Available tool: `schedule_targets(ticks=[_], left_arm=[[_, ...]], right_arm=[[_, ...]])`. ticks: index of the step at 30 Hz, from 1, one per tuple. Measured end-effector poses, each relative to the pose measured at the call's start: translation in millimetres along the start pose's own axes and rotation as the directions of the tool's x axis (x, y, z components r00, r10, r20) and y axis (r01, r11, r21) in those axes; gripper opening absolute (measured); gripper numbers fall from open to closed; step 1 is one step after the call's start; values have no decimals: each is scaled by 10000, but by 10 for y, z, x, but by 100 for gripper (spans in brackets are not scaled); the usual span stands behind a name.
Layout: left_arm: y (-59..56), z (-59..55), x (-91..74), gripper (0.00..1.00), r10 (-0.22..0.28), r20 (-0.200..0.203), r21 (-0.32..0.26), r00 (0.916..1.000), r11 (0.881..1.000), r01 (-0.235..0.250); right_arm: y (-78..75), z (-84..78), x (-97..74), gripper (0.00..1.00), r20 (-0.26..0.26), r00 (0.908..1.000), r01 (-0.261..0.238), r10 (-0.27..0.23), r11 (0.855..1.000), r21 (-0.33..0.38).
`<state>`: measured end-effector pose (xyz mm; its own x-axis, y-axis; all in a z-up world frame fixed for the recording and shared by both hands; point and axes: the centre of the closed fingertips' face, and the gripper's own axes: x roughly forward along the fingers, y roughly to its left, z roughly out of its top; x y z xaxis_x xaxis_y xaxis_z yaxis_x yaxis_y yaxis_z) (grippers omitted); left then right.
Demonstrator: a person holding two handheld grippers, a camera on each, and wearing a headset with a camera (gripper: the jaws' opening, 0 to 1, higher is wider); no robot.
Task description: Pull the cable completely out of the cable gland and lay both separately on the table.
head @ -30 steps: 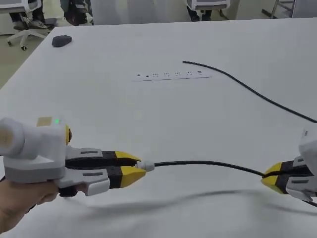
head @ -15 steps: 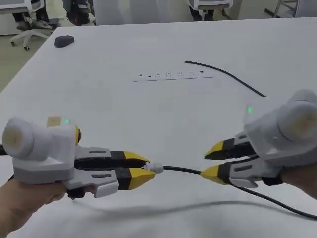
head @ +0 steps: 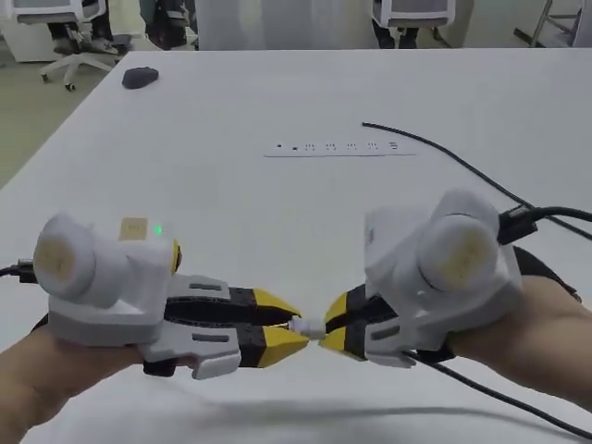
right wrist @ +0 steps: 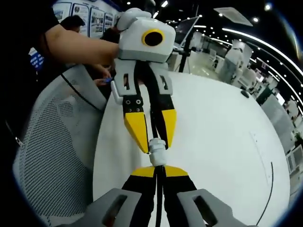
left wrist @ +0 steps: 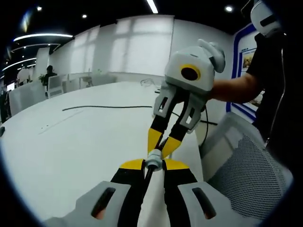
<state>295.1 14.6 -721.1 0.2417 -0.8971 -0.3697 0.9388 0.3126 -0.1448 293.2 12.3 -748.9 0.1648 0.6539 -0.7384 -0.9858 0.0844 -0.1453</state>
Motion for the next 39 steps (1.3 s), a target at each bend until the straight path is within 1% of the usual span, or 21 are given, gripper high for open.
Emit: schedule_targets(ticks=[1, 3, 6, 10, 13, 14, 19, 21, 23, 24, 25, 26, 27, 29, 30, 31, 32, 34, 36, 37, 39], left_arm=[[-3, 0, -2, 14, 10, 4, 61, 10000, 10000, -10], [17, 11, -29, 14, 287, 29, 336, 9996, 9990, -287], [51, 22, -109, 14, 532, 130, 337, 9985, 9980, -536], [174, -2, -302, 14, 969, 340, 80, 9947, 9952, -972], [217, 3, -367, 14, 1156, 489, -172, 9921, 9932, -1149], [222, -10, -382, 14, 1218, 432, -123, 9916, 9925, -1214], [226, -89, -375, 14, 1275, 244, -295, 9915, 9915, -1267], [218, -100, -350, 14, 1261, 192, -307, 9918, 9916, -1255], [219, -102, -331, 14, 1279, 152, -295, 9917, 9914, -1275], [219, -99, -331, 14, 1298, 162, -279, 9914, 9912, -1293], [223, -91, -331, 14, 1316, 186, -261, 9911, 9910, -1311], [223, -86, -334, 14, 1326, 213, -281, 9909, 9909, -1320], [224, -75, -335, 14, 1324, 253, -295, 9909, 9909, -1317], [225, -74, -337, 14, 1323, 233, -265, 9909, 9909, -1317], [215, -66, -336, 14, 1298, 269, -276, 9912, 9913, -1290], [194, -57, -331, 14, 1282, 283, -251, 9913, 9915, -1275], [180, -55, -326, 14, 1280, 280, -174, 9914, 9917, -1276], [166, -60, -318, 14, 1224, 254, -189, 9922, 9924, -1220], [156, -80, -312, 14, 1206, 170, -174, 9926, 9926, -1203], [151, -88, -311, 14, 1192, 131, -166, 9928, 9928, -1190], [141, -98, -313, 14, 1163, 100, -155, 9932, 9931, -1161]], right_arm=[[-3, 1, -12, 0, 116, 9999, -24, 22, 9999, 149], [-56, -42, -59, 0, 167, 9996, 209, -227, 9944, 1034], [-132, -198, -151, 0, 34, 9982, 586, -596, 9886, 1390], [-251, -653, -348, 0, -491, 9913, 1299, -1220, 9664, 2217], [-257, -811, -426, 0, -454, 9878, 1558, -1493, 9578, 2415], [-252, -913, -443, 0, -611, 9856, 1683, -1576, 9481, 2698], [-162, -1108, -392, 0, -681, 9868, 1608, -1472, 9429, 2917], [-134, -1126, -355, 0, -800, 9866, 1583, -1420, 9522, 2613], [-149, -1162, -323, 0, -1193, 9804, 1798, -1565, 9588, 2198], [-158, -1176, -316, 0, -1387, 9772, 1896, -1605, 9542, 2315], [-181, -1212, -316, 10, -1743, 9691, 2177, -1745, 9374, 2718], [-168, -1190, -296, 21, -1719, 9719, 2047, -1608, 9379, 2801], [-119, -1107, -267, 27, -1402, 9826, 1592, -1220, 9416, 2968], [-160, -927, -255, 19, -802, 9865, 1601, -1431, 9465, 2802], [-146, -723, -212, 20, -107, 9911, 1303, -1326, 9516, 2782], [-102, -565, -170, 24, 309, 9940, 906, -1050, 9476, 3064], [-76, -468, -134, 27, 479, 9954, 646, -835, 9480, 3115], [-100, -304, -82, 26, 651, 9943, 656, -848, 9647, 2550], [-54, -170, -23, 23, 706, 9963, 339, -484, 9805, 1933], [-76, -80, 14, 23, 777, 9952, 446, -591, 9833, 1766], [-33, 47, 74, 20, 921, 9956, 35, -171, 9893, 1460]])
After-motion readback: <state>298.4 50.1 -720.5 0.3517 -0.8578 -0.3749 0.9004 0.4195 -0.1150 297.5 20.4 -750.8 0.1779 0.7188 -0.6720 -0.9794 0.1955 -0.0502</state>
